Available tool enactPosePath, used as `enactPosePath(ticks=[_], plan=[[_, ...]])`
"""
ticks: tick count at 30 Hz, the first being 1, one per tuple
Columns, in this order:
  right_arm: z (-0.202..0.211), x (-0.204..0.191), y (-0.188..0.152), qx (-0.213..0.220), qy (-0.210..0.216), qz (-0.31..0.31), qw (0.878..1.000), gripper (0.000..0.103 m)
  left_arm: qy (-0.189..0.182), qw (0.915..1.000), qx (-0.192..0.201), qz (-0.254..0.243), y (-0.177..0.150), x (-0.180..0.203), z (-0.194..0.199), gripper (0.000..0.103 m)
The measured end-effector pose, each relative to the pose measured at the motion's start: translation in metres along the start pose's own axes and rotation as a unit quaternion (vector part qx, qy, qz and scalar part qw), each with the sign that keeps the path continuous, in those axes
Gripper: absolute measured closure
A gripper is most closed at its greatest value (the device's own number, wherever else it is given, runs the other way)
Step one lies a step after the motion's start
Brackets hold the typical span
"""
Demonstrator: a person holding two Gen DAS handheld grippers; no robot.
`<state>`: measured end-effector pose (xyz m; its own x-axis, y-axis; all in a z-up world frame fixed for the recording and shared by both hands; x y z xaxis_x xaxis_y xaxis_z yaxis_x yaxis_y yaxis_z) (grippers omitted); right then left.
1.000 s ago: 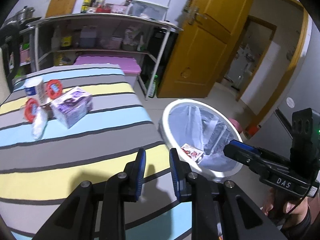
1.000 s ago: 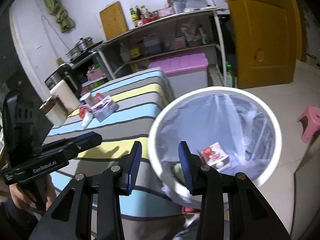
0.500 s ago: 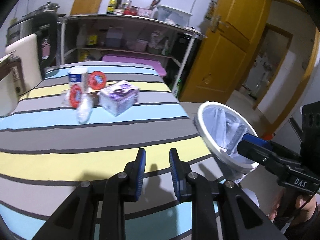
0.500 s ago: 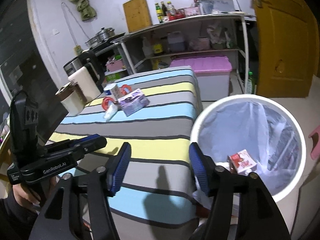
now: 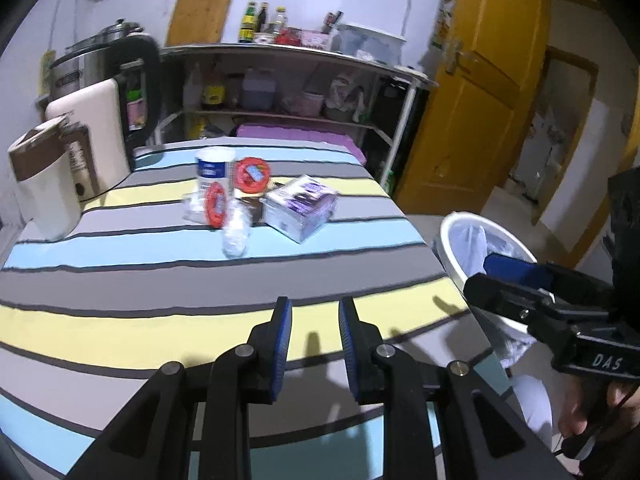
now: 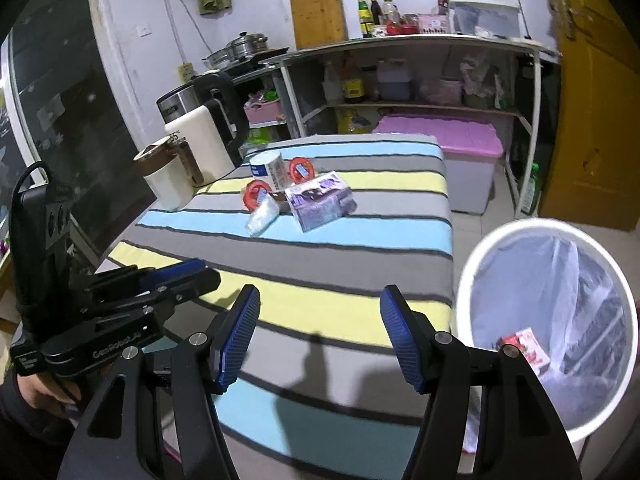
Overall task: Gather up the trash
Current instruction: 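Move both open tools back toward the remaining items on the table, then grasp the purple grape milk box with the right tool while the left tool grasps the clear plastic bag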
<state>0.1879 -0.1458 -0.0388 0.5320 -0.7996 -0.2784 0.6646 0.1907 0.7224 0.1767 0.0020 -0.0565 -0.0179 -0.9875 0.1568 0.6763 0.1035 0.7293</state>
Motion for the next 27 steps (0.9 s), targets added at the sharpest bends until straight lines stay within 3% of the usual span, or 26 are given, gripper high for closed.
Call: enactPosePath(ticks=[8,27], plan=[[-0.030,-0.009,0.019,-0.012,-0.002,0.012,1.000,0.040,0.033,0.9990,0.016,0.027,0.018,-0.035,0.003,0.079],[-0.141,0.001,0.053,-0.065,-0.030,0.013,0.997,0.040,0.024,0.9981,0.003,0.057,0.035,-0.079,-0.036,0.079]])
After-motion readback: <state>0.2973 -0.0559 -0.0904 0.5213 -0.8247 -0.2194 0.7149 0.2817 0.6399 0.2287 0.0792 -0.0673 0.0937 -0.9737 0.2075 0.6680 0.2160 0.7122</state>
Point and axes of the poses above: each gripper's, at about its wrist camera, not at the fingertips, and z roughly against the way its jaws point, x to its right, y to its top, the point moved 7 cm from there along -z, roughly the way its jaws point, and after that the axes turned 3 degrees about y, right-handed, at the moved point
